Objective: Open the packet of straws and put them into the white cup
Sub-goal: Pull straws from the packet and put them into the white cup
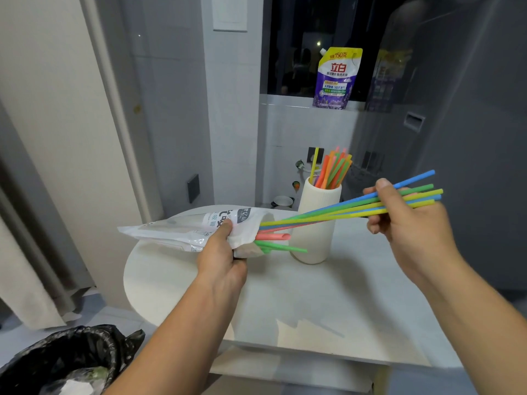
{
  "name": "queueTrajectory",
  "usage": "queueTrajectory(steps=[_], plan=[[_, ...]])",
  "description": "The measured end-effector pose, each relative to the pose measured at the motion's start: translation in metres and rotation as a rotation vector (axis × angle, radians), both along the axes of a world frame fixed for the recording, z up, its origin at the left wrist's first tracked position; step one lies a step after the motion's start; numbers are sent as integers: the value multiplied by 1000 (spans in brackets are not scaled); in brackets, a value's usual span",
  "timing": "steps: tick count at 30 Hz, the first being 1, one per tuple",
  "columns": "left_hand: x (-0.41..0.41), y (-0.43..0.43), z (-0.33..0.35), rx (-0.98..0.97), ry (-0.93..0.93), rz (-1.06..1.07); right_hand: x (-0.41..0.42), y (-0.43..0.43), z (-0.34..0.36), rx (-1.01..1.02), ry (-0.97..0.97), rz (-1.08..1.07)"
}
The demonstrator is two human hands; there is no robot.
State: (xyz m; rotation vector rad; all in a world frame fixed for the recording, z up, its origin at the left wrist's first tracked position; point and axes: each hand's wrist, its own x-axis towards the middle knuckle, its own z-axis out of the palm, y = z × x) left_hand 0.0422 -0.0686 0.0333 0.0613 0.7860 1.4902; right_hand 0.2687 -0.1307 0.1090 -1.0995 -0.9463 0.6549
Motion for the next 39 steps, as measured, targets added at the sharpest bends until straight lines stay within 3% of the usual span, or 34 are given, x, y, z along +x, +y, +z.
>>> queueTrajectory(steps=[9,15,24,29,39], plan=[[0,1,0,-21,-8,37,24,-9,31,74,-19,-95],[8,2,-9,-16,14,3,35,-10,63,185,-216,-217],[13,-4,-7,5,19,-25,40,-6,103,185,-370,-295],[13,-6,-7,1,18,-26,36,10,109,100,-537,-328],[12,-6,-7,14,24,-41,25,37,113,-32,-665,-281]])
